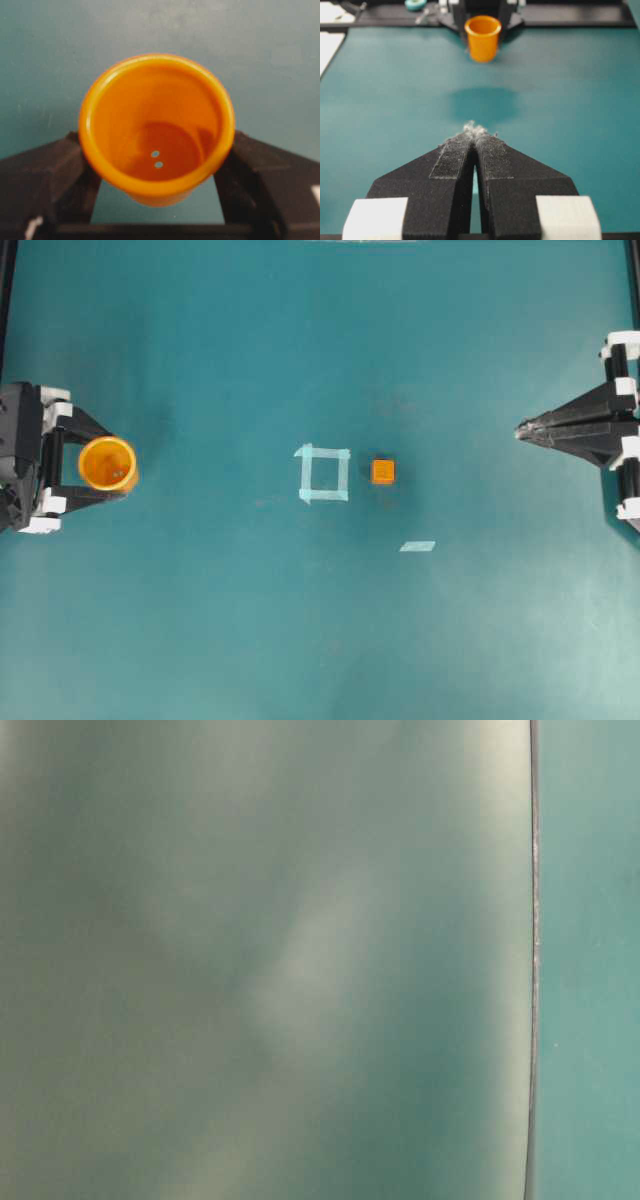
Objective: Move the cup to the left with left arm.
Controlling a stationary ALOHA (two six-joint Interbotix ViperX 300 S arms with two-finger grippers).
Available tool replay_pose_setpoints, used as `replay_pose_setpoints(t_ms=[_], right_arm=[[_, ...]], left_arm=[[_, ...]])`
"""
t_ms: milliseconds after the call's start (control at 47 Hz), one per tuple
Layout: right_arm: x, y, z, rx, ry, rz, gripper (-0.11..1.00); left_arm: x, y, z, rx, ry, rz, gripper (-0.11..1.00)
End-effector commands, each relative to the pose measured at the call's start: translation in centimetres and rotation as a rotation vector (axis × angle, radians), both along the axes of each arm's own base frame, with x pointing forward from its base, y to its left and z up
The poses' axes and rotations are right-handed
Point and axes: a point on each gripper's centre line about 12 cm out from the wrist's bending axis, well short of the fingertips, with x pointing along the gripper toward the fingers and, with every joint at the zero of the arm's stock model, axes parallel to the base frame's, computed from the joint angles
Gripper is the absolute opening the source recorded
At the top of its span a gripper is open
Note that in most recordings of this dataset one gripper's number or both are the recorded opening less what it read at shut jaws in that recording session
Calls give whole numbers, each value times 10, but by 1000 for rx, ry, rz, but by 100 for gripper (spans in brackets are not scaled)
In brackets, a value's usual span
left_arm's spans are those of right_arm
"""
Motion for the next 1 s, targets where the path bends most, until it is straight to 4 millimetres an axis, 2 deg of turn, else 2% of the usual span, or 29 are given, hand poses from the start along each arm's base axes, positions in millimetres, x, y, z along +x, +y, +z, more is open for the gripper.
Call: replay_pose_setpoints(t_ms=[0, 979], right_arm=[[2, 0, 13, 3, -25, -2, 0], [2, 0, 12, 12, -18, -3, 0]], left_arm=[[4, 3, 6, -2, -23, 15, 64], [4, 3, 6, -3, -25, 19, 64]])
